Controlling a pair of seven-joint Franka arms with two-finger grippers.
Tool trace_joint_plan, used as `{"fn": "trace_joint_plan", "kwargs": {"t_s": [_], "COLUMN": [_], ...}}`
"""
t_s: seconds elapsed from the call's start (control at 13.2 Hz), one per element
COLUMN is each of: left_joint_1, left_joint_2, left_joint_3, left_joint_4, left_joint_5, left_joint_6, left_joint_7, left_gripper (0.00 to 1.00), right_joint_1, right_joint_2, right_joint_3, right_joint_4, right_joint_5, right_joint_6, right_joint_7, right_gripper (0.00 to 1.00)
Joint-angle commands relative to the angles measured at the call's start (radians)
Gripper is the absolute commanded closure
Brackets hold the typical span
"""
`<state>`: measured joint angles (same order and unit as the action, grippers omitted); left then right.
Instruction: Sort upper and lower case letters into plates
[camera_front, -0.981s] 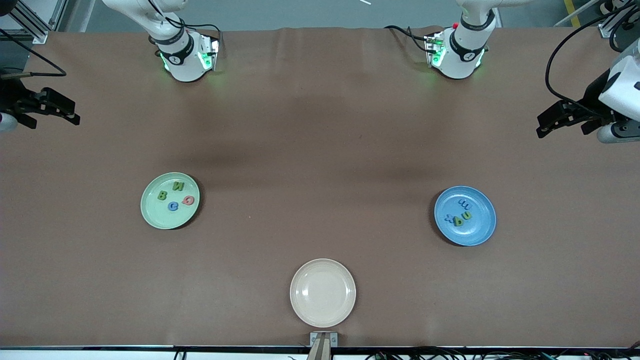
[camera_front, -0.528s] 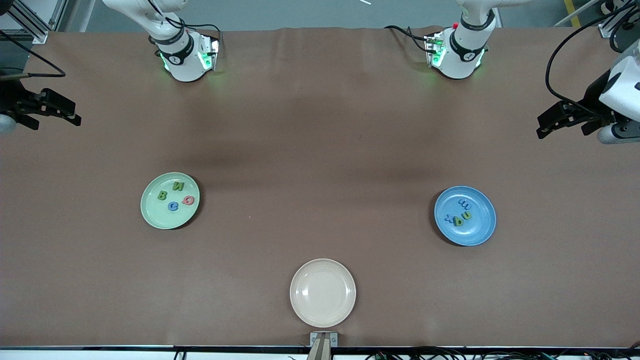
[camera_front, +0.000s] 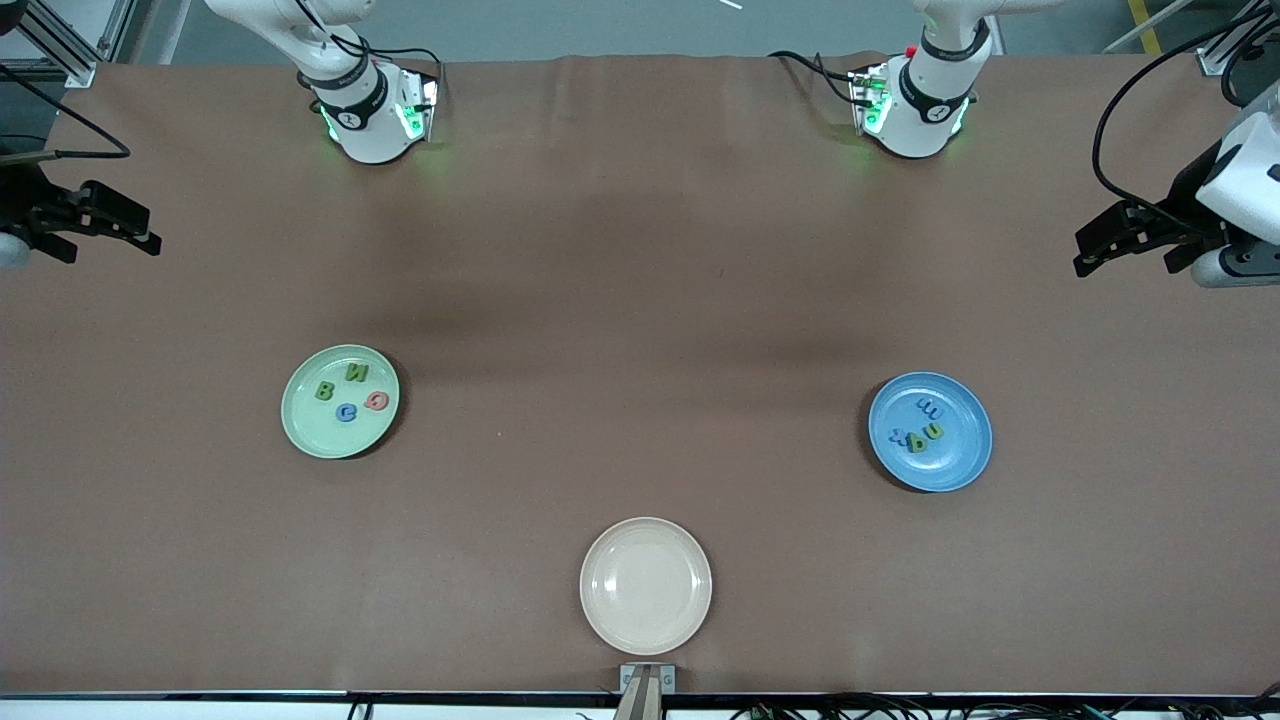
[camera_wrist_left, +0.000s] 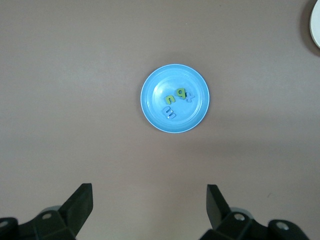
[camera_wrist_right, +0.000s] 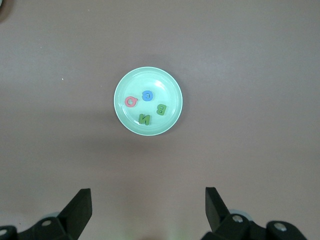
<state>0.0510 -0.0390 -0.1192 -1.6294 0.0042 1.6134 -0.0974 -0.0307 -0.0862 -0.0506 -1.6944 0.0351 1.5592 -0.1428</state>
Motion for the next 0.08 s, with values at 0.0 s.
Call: {"fn": "trace_joint_plan", "kwargs": {"t_s": [0.0], "left_joint_1": [0.003], "left_joint_2": [0.001], "left_joint_3": [0.0], "left_joint_4": [0.02], "left_joint_5": [0.003], "left_joint_6": [-0.023], "left_joint_7": [0.021], "left_gripper": [0.0], "right_joint_1": [-0.009], "right_joint_2": [0.005], "right_joint_3": [0.005], "right_joint_4": [0.007], "right_joint_5": [0.003], "right_joint_6": [-0.004], "right_joint_7": [0.035], "right_gripper": [0.0]}}
